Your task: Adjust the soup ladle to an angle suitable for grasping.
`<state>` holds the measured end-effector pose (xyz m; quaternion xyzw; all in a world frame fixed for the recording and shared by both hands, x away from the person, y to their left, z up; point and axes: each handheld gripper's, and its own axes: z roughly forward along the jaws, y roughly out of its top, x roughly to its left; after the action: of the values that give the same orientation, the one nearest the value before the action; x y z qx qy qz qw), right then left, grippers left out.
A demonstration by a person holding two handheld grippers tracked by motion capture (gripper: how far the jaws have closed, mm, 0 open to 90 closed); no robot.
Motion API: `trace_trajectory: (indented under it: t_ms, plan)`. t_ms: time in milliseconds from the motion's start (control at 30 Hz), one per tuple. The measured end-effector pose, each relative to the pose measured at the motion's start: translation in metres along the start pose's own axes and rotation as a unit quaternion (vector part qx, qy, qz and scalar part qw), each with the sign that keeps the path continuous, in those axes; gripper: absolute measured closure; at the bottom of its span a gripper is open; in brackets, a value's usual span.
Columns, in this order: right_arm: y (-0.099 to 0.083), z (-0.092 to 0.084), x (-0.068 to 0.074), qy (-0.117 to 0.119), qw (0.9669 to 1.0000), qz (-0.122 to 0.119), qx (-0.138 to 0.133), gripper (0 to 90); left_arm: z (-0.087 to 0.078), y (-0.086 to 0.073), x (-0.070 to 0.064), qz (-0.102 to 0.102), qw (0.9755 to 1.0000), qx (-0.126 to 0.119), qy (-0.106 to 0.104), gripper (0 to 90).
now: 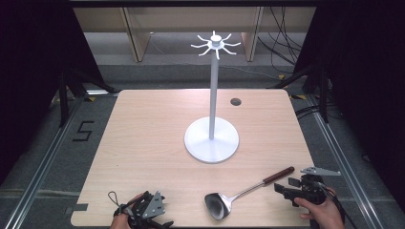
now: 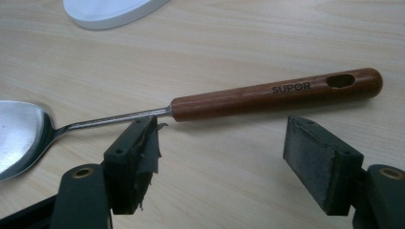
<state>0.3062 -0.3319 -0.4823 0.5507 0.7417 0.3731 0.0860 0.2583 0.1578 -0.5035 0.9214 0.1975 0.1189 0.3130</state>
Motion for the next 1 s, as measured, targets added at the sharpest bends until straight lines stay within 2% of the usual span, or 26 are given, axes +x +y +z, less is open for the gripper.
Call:
trace_trajectory:
  t_ms: [33, 67, 133, 167, 200, 233, 267, 367, 433, 467, 533, 567, 600, 633, 667, 700, 767, 800, 833, 933, 1000]
  plan:
    - [0.001, 0.001, 0.002, 0.0, 1.0, 0.008, 0.005, 28.9, 0.0, 0.0, 0.0, -0.001, 1.0, 0.0, 0.0, 19.1]
    - [0.001, 0.001, 0.004, 0.002, 0.9996, 0.026, 0.012, 28.9, 0.0, 0.0, 0.0, -0.002, 1.0, 0.0, 0.0, 19.1]
    - [0.002, 0.004, 0.003, 0.007, 0.9997, 0.022, 0.008, 28.9, 0.0, 0.0, 0.0, -0.004, 1.0, -0.002, -0.001, 19.1]
    - [0.003, 0.006, 0.004, 0.006, 0.9996, 0.028, 0.01, 28.9, 0.0, 0.0, 0.0, -0.003, 1.0, -0.001, 0.0, 19.1]
    - [0.005, 0.008, 0.002, 0.005, 0.9997, 0.019, 0.012, 28.9, 0.0, 0.0, 0.0, -0.002, 1.0, -0.001, 0.001, 19.1]
    - [0.008, 0.01, 0.004, 0.006, 0.9994, 0.031, 0.015, 28.9, 0.0, 0.0, 0.0, -0.001, 1.0, 0.0, 0.0, 19.1]
    - [0.01, 0.012, 0.002, -0.003, 0.9998, 0.011, 0.013, 28.9, 0.0, 0.0, 0.0, -0.002, 1.0, 0.0, 0.0, 19.1]
    - [0.013, 0.016, 0.006, -0.007, 0.9982, 0.049, 0.034, 28.9, 0.0, 0.0, 0.0, -0.005, 1.0, -0.003, -0.003, 19.1]
    - [0.015, 0.018, 0.005, -0.006, 0.9985, 0.04, 0.036, 29.0, 0.0, 0.0, 0.0, -0.004, 1.0, -0.002, -0.003, 19.1]
    - [0.015, 0.018, 0.008, -0.001, 0.9975, 0.054, 0.046, 29.0, 0.0, 0.0, 0.0, -0.004, 1.0, -0.003, -0.002, 19.1]
    - [0.014, 0.02, 0.009, -0.002, 0.9974, 0.053, 0.048, 28.9, 0.0, 0.0, 0.0, -0.004, 1.0, 0.0, -0.003, 19.1]
    - [0.014, 0.021, 0.011, -0.018, 0.9967, 0.055, 0.056, 28.9, 0.0, 0.0, 0.0, -0.002, 1.0, 0.001, -0.002, 19.1]
    - [0.015, 0.022, 0.007, -0.009, 0.9978, 0.034, 0.056, 28.9, 0.0, 0.0, 0.0, 0.0, 1.0, 0.004, 0.0, 19.1]
    - [0.015, 0.022, 0.007, -0.009, 0.9978, 0.034, 0.056, 28.9, 0.0, 0.0, 0.0, 0.0, 1.0, 0.004, 0.0, 19.1]
    - [0.015, 0.024, 0.009, 0.009, 0.9968, 0.056, 0.057, 28.8, 0.0, 0.0, 0.0, -0.003, 1.0, 0.002, -0.001, 19.1]
    - [0.017, 0.027, 0.009, -0.002, 0.9972, 0.055, 0.051, 28.1, 0.001, 0.0, 0.0, -0.005, 1.0, -0.005, -0.004, 19.0]
    - [0.02, 0.028, 0.009, -0.002, 0.997, 0.055, 0.054, 27.0, 0.001, 0.0, 0.0, -0.005, 1.0, -0.006, -0.004, 19.1]
    - [0.023, 0.028, 0.009, -0.02, 0.9972, 0.043, 0.058, 26.7, 0.001, -0.001, 0.0, -0.003, 1.0, -0.003, -0.001, 19.1]
    - [0.024, 0.03, 0.009, -0.003, 0.9974, 0.051, 0.052, 26.6, 0.001, -0.001, 0.001, -0.002, 1.0, -0.002, 0.0, 19.1]
    - [0.031, 0.036, 0.014, -0.019, 0.9947, 0.077, 0.065, 24.5, 0.001, -0.001, 0.0, -0.004, 1.0, -0.005, -0.001, 19.1]
    - [0.033, 0.042, 0.012, -0.014, 0.9973, 0.058, 0.043, 24.5, 0.001, -0.001, 0.0, -0.005, 1.0, -0.005, -0.004, 19.1]
